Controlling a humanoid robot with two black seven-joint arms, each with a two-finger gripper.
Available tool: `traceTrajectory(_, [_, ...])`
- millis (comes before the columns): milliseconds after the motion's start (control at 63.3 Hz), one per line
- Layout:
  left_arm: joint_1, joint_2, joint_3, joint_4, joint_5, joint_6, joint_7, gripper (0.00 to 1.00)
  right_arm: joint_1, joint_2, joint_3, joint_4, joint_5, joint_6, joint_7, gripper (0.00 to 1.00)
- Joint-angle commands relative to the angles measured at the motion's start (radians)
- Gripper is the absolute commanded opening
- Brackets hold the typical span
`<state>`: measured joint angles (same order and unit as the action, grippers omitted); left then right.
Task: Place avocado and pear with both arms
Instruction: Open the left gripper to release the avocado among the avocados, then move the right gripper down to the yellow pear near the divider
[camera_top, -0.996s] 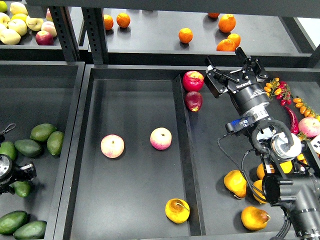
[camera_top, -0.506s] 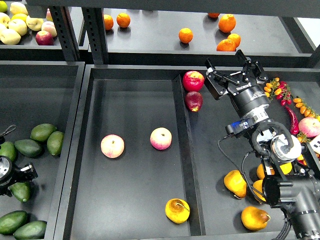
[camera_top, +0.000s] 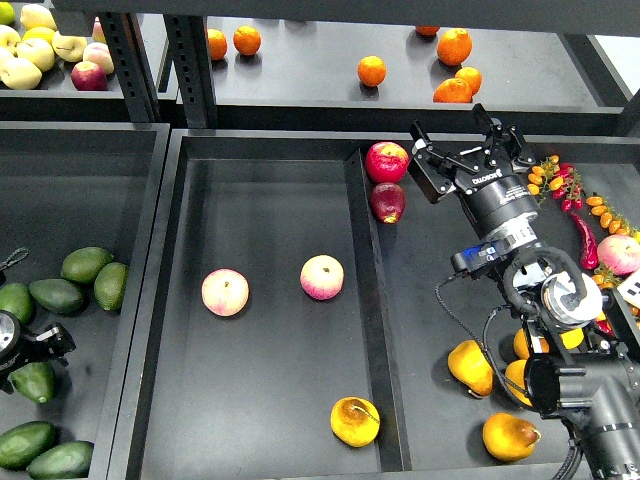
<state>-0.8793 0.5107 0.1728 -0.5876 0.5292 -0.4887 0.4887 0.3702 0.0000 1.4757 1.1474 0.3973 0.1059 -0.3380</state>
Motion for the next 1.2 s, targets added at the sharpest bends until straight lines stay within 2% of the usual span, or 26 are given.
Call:
traceTrajectory(0, [-0.01, 0.006, -0.001, -0.006, 0.0, 0.0, 0.0, 0.99, -0.007, 0.0, 0.0, 0.002, 0.0, 0.0, 0.001, 1.0])
traceTrajectory(316, [-0.081, 0.084, -0.094, 0.008, -0.02, 0.0, 0.0, 0.99, -0.013, 0.0, 0.0, 0.002, 0.0, 0.001, 0.001, 1.0])
traceTrajectory(632, [-0.101, 0.147, -0.191, 0.011, -0.132, 0.0, 0.0, 0.99, -0.03, 0.0, -0.003, 0.0, 0.0, 0.001, -0.001, 1.0])
traceTrajectory(948, [-0.158, 0.149, -0.355, 0.031, -0.414, 0.0, 0.0, 0.99, -0.108, 0.0, -0.08, 0.0, -0.002, 0.003, -0.007, 1.0])
traceTrajectory(1185, [-0.119, 0.147, -0.47, -0.026, -0.686, 0.0, 0.0, 0.99, -0.175, 0.0, -0.189, 0.003, -0.015, 0.006, -0.015, 1.0])
